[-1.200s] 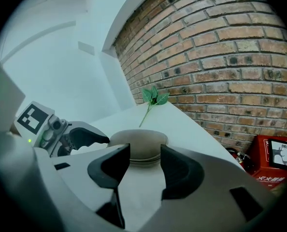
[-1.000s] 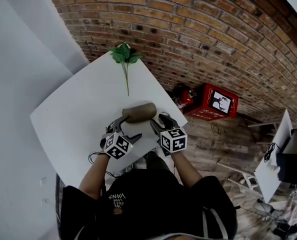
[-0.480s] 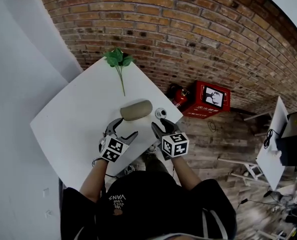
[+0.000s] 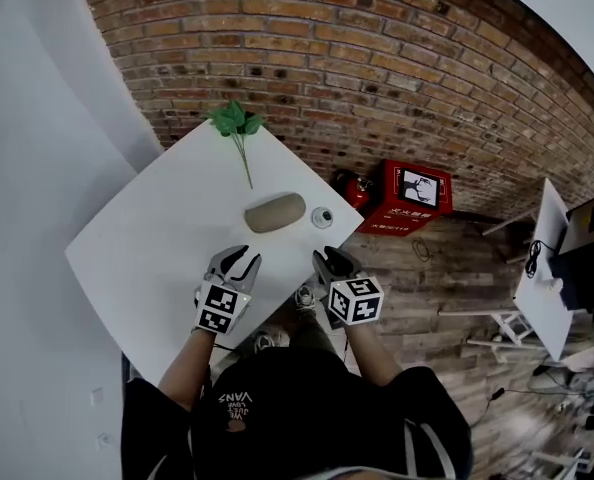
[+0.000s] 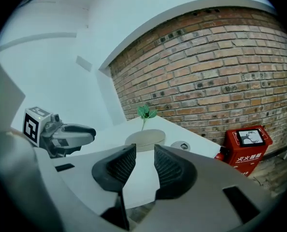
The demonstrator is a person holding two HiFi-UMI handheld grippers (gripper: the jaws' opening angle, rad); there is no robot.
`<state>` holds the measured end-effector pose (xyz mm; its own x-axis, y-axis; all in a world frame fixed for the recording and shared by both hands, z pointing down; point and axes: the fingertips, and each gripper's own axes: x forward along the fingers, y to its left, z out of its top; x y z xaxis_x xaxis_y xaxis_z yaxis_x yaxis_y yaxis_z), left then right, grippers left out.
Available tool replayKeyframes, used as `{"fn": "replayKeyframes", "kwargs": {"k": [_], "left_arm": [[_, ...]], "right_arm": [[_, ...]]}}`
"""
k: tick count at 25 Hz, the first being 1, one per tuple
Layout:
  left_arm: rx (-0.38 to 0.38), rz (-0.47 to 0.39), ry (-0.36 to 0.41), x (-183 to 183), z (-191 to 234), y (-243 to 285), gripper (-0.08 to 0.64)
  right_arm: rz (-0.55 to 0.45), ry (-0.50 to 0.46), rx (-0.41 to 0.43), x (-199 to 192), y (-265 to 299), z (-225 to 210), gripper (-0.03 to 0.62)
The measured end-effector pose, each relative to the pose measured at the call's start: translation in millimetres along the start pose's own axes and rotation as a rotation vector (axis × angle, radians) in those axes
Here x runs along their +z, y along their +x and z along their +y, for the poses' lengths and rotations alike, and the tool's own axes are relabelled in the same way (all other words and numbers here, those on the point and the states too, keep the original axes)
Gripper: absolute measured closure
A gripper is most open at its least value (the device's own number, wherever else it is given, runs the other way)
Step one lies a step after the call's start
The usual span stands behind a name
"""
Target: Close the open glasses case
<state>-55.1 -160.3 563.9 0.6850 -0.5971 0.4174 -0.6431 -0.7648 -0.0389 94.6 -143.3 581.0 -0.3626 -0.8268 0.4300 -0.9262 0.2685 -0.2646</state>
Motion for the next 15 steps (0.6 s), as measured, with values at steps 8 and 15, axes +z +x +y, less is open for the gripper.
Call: {"fn": "replayKeyframes", "kwargs": {"k": [8,15], "left_arm": [[-0.009,-0.052,0.015,2,-2,-41,0.549],[-0.040,-0.046,0.029,-11,-14,-66,0.549]], "right_arm": [[-0.061,0.001,-0.033,-6,-30,28,0.561],[-0.079,-0.002,-0.043,-17,-47,48,0.591]]}}
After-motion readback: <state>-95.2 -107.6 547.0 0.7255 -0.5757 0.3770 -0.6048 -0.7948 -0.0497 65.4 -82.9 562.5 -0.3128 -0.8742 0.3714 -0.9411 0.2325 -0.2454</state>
